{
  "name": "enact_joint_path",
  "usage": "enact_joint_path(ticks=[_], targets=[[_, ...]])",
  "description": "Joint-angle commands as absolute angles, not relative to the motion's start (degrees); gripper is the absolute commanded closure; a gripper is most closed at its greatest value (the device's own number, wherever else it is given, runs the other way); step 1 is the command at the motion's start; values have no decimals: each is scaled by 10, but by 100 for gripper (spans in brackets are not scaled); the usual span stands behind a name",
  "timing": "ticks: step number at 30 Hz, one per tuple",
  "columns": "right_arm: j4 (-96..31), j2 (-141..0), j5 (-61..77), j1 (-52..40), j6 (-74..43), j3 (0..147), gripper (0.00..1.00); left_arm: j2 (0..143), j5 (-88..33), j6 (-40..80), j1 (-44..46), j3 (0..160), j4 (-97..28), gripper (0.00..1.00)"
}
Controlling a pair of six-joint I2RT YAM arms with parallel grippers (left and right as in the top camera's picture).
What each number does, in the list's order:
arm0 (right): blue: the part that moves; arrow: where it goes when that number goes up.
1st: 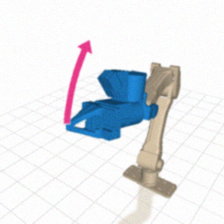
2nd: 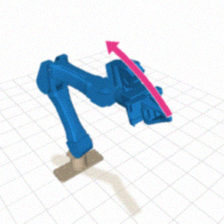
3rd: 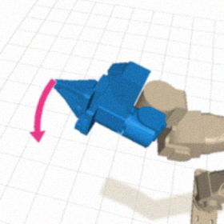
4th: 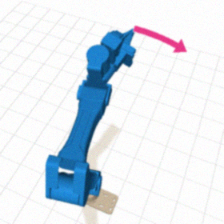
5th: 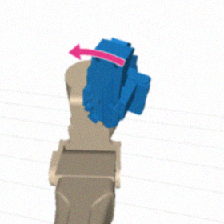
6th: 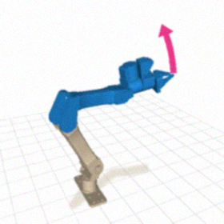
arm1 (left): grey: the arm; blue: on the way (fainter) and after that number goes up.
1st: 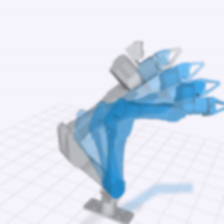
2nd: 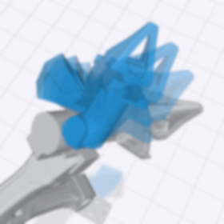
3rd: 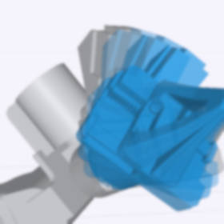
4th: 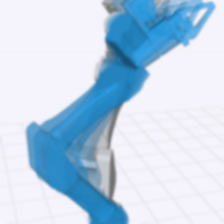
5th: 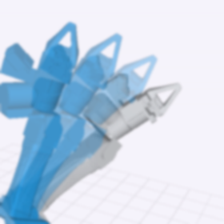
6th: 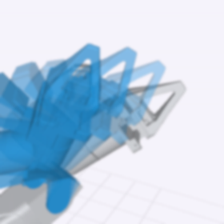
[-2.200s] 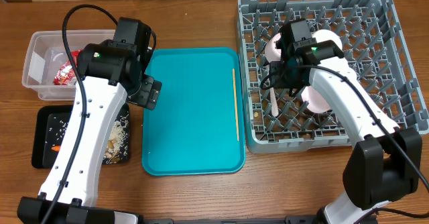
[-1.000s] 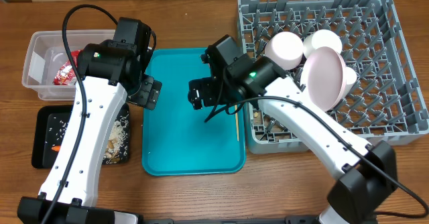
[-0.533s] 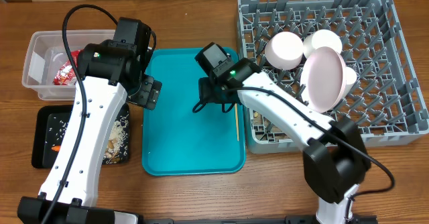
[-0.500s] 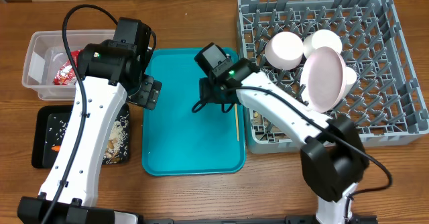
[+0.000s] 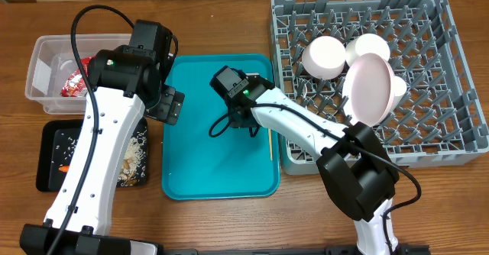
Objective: Sort waste into correct bins and load items into the dishwasher
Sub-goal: 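Move the right gripper back left over the wooden chopstick, then lower the right gripper onto the wooden chopstick and close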
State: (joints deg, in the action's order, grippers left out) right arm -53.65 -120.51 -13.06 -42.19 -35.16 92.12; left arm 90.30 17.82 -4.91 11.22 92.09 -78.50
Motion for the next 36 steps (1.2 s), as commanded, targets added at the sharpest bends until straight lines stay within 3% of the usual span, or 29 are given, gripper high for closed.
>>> enact_joint_path(ticks=[1,9,15,36], targets=[[-538,-1204,-159,-422,-361,929,57,897,184,-58,113,931,-786,0],[-525,-1206,-185,-421,-361,909,56,897,184,-58,113,931,-786,0],[-512,-1206,-195,-411,-361,889,44,897,184,-58,113,931,-786,0],[-465,-1206,-206,-403,-356,856,44,897,184,-58,113,931,-786,0]])
